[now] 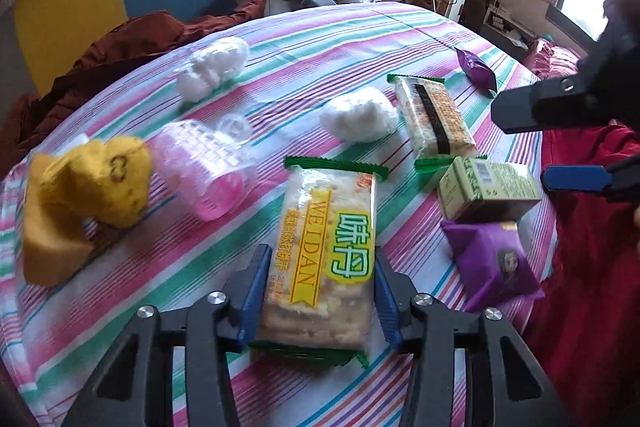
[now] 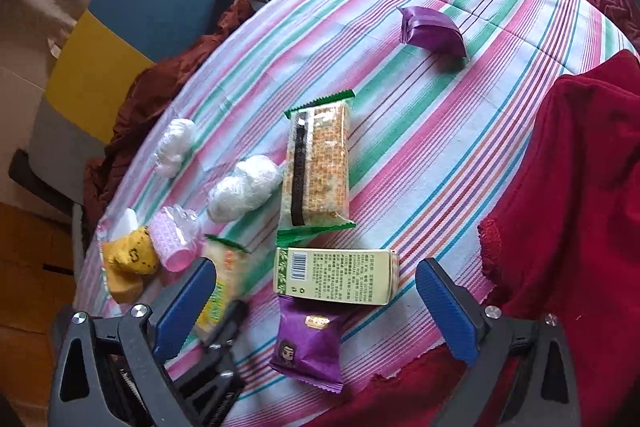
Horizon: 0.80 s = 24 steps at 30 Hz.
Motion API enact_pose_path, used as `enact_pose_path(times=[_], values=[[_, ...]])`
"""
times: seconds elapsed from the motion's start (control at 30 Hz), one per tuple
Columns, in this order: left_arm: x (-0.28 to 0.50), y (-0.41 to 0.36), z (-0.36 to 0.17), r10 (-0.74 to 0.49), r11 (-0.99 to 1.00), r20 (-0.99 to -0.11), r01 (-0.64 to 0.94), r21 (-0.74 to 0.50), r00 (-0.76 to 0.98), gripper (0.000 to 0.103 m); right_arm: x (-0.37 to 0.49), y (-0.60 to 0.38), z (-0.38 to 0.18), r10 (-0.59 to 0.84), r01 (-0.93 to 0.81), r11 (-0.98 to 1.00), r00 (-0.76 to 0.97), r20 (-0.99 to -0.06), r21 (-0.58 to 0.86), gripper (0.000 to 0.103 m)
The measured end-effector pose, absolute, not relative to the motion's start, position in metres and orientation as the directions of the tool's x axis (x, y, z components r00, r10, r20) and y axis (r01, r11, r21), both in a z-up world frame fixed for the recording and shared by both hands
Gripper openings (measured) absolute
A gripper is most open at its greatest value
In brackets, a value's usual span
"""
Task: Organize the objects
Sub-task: 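Grasp the snack bar with the left gripper while the right grasps the green juice box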
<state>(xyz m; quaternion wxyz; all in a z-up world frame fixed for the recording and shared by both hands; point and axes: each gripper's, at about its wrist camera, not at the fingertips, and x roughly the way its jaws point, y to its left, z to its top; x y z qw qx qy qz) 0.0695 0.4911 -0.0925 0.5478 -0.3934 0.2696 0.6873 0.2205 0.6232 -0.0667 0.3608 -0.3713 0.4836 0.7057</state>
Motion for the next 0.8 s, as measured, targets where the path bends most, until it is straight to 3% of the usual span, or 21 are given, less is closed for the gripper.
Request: enact_pose_path(times=[0.23,0.47,0.73,0.77,0.8], values=[[0.065,0.444,-0.091,0.561,-0.302,-0.818,-0.952,-0.056,-0.130,0.049,0.207,0.622,-0.075,0.137,-0.909,-0.307,-0.334,-0.933,0.280,0.098],[0.062,0.399,-0.090,0.578,-0.330,-0.803,-0.942,-0.069,-0.143,0.048,0.194,0.620,-0.085,0.117,-0.925,-0.341,-0.220,-0.968,0.169,0.087],[0.061,0.366,-0.090,0.589,-0.361,-0.792,-0.929,-0.079,-0.161,0.049,0.186,0.620,-0.089,0.147,-0.926,-0.351,-0.204,-0.968,0.141,0.090],[0.061,0.362,-0.090,0.590,-0.365,-0.791,-0.928,-0.080,-0.164,0.049,0.184,0.620,-0.088,0.164,-0.924,-0.358,-0.200,-0.966,0.131,0.082],[0.061,0.360,-0.090,0.590,-0.369,-0.790,-0.926,-0.081,-0.166,0.049,0.181,0.619,-0.090,0.175,-0.925,-0.364,-0.185,-0.967,0.111,0.080]])
